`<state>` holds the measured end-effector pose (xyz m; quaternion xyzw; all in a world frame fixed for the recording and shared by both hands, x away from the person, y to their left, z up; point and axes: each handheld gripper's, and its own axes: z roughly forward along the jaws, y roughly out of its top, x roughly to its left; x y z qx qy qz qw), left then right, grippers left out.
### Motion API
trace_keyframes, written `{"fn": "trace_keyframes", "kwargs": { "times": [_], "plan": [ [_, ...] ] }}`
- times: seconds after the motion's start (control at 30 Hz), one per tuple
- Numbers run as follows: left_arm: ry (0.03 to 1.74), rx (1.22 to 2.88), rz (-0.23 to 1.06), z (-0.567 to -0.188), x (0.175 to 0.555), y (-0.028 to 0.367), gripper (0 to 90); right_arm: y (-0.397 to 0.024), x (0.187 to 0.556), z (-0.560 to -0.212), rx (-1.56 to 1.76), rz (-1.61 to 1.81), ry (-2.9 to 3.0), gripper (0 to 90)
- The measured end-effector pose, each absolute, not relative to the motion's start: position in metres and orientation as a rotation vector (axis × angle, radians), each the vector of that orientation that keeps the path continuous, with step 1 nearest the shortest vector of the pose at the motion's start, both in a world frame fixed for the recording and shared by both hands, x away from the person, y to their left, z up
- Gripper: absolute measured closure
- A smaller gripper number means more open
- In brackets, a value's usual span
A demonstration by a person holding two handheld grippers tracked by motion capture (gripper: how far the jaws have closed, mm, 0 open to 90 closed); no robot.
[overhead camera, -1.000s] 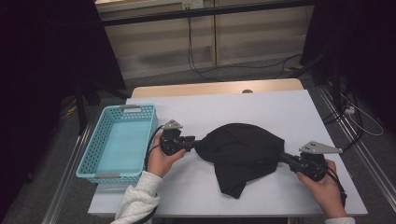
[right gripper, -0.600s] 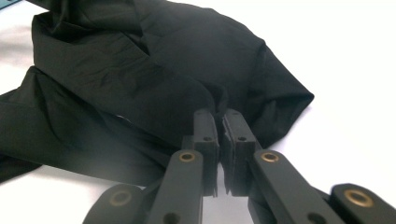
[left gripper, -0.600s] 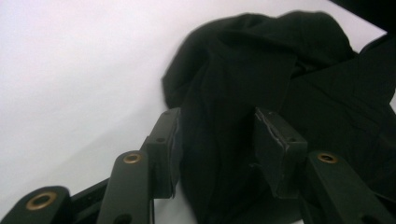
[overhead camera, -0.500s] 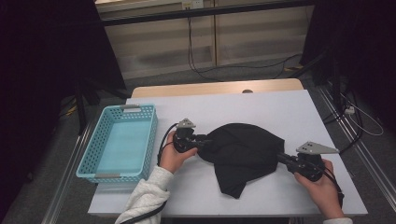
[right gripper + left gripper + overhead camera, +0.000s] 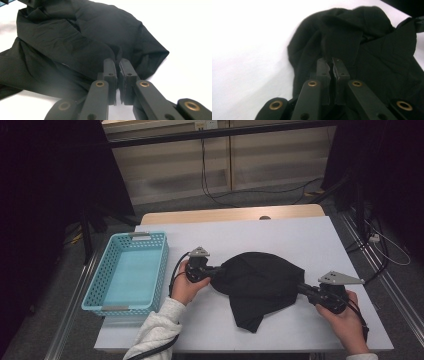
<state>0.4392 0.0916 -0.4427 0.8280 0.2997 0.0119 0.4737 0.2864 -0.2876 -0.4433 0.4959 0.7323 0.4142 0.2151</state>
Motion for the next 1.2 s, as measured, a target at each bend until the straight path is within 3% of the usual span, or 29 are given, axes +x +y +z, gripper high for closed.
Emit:
{"fn": "trace_keyframes", "kwargs": {
  "times": [0.33, 0.57, 1.07, 1.2],
  "plan": [
    [0.771, 1.916, 0.106, -0.411, 0.441, 0.123, 86.1, -0.301, 0.282, -0.426, 1.367, 1.2, 1.974, 84.8],
    [0.768, 1.899, 0.092, -0.404, 0.439, 0.126, 86.1, -0.313, 0.276, -0.406, 1.348, 1.267, 1.918, 84.8],
    [0.873, 1.925, 0.125, -0.413, 0.442, 0.137, 86.0, -0.287, 0.309, -0.44, 1.372, 1.215, 2.03, 83.3],
    [0.889, 1.934, 0.117, -0.417, 0.443, 0.14, 86.0, -0.279, 0.314, -0.445, 1.351, 1.193, 2.06, 73.3]
  ]
}}
